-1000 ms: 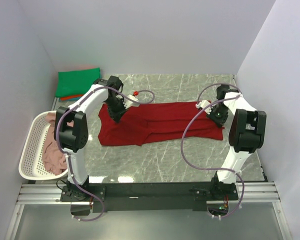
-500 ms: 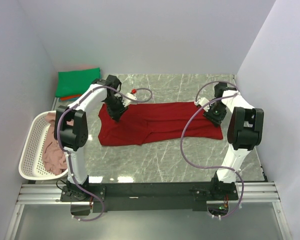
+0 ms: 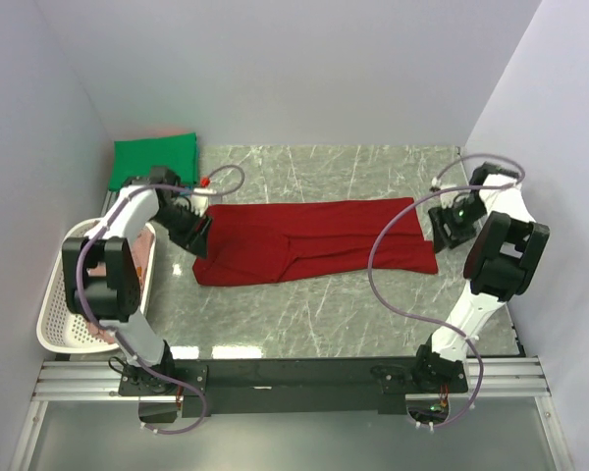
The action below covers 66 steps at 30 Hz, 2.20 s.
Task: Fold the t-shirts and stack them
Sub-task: Fold the tshirt
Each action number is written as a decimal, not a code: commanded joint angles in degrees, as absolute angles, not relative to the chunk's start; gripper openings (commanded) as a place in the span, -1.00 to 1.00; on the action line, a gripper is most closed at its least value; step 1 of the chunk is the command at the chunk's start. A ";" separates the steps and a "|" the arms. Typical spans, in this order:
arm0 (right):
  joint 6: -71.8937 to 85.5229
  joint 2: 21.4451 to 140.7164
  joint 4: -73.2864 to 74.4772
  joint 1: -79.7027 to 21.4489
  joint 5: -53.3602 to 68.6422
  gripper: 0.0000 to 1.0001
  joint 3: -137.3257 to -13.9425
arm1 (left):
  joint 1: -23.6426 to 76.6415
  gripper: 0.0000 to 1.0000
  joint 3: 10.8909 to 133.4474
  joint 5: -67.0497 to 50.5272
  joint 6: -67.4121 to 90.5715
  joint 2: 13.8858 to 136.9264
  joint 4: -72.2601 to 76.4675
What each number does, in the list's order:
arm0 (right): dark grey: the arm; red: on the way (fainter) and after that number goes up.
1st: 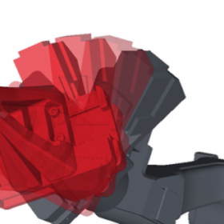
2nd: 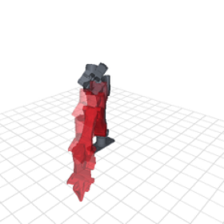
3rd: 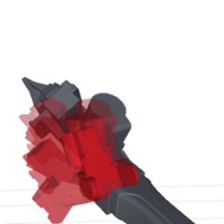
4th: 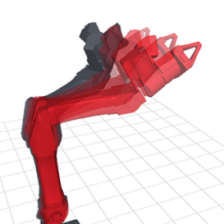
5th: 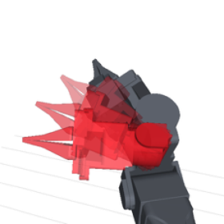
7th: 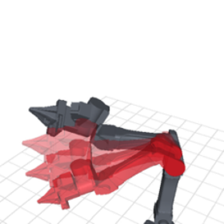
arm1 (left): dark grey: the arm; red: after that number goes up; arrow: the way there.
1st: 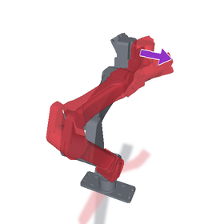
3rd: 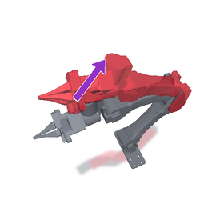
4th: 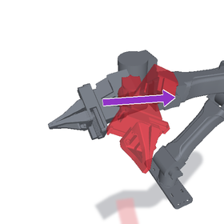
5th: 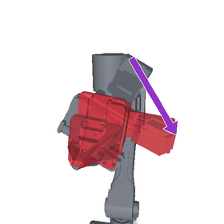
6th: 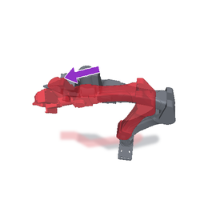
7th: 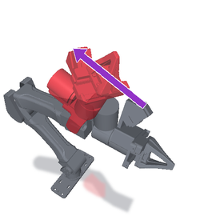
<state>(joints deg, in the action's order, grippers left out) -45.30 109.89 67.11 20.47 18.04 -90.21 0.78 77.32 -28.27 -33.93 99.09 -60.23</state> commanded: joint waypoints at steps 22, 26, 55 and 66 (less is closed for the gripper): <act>-26.19 113.73 59.15 23.12 20.92 0.32 -77.26 | 0.97 0.15 61.35 -30.59 -25.66 95.98 -50.54; -26.37 114.34 59.50 23.29 21.62 0.26 -76.82 | 0.97 0.14 60.21 -30.50 -25.31 96.15 -49.83; -35.59 114.35 66.80 23.20 14.86 -1.00 -84.20 | -5.80 -0.99 65.13 -29.97 -32.25 95.80 -62.05; -39.64 110.74 59.77 19.69 8.97 -1.00 -71.64 | -5.71 -0.99 55.11 -26.37 -33.13 94.31 -58.62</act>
<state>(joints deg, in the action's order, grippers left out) -37.12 113.69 63.90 20.56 13.61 -74.08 -5.39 56.49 -29.10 -31.07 96.79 -58.76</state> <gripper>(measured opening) 0.023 0.013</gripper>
